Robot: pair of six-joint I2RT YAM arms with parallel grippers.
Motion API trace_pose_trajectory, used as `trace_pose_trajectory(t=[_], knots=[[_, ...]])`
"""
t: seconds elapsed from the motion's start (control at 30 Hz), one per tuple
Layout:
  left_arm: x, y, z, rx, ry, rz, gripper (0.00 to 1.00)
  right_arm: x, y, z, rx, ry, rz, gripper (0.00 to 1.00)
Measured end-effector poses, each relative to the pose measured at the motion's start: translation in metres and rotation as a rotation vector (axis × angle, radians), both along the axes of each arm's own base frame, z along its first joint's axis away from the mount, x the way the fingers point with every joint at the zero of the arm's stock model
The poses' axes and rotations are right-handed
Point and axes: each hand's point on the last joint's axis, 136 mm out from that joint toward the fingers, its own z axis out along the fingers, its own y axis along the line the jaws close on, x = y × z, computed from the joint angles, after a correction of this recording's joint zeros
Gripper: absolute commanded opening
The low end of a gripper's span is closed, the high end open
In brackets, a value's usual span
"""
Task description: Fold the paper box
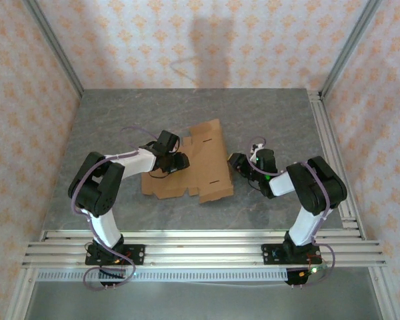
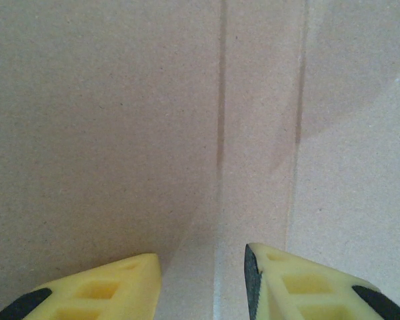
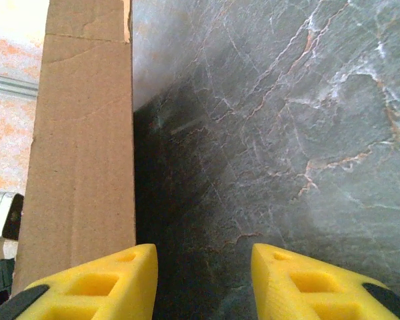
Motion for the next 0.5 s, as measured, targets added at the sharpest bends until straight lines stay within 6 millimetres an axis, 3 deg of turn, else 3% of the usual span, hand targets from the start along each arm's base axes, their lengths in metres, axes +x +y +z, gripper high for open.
trace_pose_trajectory(t=[0.27, 0.5], knots=[[0.000, 0.000, 0.000, -0.001, -0.001, -0.001, 0.40, -0.004, -0.002, -0.002, 0.003, 0.016, -0.002, 0.43], [0.000, -0.002, 0.001, -0.005, -0.002, -0.005, 0.40, -0.008, -0.016, -0.003, -0.029, 0.040, -0.064, 0.44]])
